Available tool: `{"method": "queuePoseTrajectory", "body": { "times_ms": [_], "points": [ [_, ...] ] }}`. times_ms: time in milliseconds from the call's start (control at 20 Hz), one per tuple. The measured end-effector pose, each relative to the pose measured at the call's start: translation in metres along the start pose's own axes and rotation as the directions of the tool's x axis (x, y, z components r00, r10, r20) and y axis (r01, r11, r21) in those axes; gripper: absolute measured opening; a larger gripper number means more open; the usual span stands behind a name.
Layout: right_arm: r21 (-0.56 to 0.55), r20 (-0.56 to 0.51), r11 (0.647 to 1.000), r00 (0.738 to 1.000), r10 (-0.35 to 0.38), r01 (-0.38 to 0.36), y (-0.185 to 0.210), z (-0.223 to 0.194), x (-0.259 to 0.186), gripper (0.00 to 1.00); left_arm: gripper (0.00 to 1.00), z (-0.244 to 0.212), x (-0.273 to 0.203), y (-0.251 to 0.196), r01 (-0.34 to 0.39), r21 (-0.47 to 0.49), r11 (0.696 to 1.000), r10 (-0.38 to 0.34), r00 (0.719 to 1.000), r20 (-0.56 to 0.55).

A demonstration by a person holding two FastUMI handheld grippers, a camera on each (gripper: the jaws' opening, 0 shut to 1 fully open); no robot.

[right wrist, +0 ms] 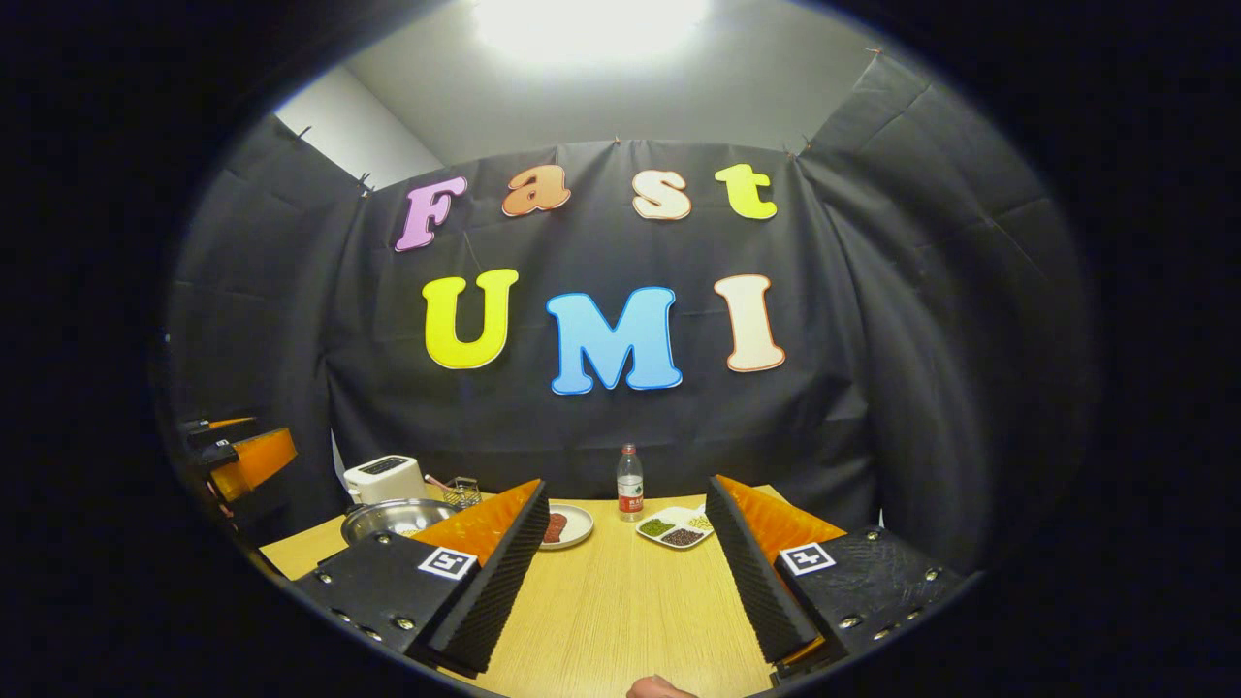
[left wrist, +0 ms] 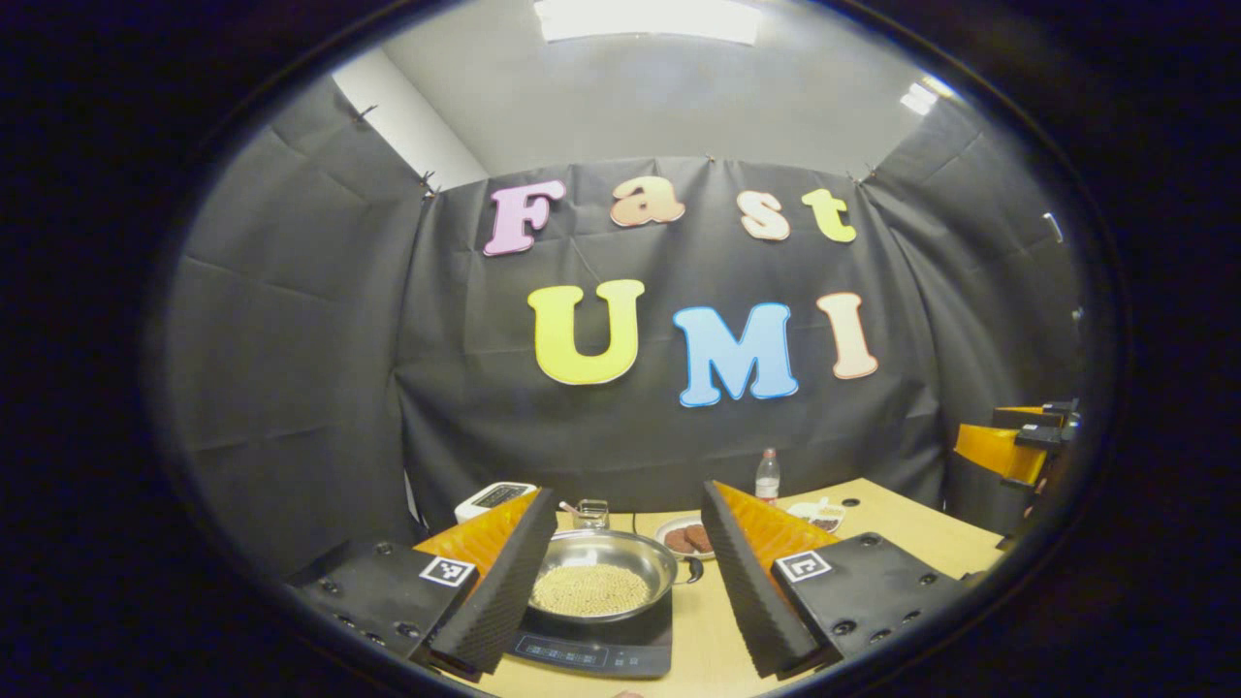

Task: First push the handle of the pot to place it horizontally, then grasp the pot with both hands and set it on the induction cooktop.

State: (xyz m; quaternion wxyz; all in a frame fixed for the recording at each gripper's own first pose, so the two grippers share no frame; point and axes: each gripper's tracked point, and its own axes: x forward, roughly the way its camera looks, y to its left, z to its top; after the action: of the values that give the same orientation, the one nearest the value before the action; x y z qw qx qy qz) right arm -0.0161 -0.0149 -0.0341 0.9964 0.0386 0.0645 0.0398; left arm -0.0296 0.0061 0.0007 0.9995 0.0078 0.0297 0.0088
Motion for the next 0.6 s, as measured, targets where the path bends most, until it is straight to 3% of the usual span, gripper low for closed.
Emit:
{"method": "queuePoseTrajectory", "body": {
  "times_ms": [100,150,600],
  "points": [
    [0.006,0.001,1.000,1.000,0.020,-0.020,0.009,0.002,-0.003,0.98,0.94,0.007,-0.008,0.008,-0.012,0.007,1.000,0.012,1.000,0.015],
    [-0.005,0.002,1.000,1.000,0.022,-0.022,0.009,0.002,-0.005,0.98,0.97,0.008,-0.011,0.013,-0.019,0.008,1.000,0.019,1.000,0.023],
    [-0.013,0.032,0.999,0.998,0.049,-0.049,0.030,0.018,-0.008,0.98,0.94,0.014,-0.018,0.021,-0.015,-0.029,0.999,0.016,0.999,0.042]
  ]
}}
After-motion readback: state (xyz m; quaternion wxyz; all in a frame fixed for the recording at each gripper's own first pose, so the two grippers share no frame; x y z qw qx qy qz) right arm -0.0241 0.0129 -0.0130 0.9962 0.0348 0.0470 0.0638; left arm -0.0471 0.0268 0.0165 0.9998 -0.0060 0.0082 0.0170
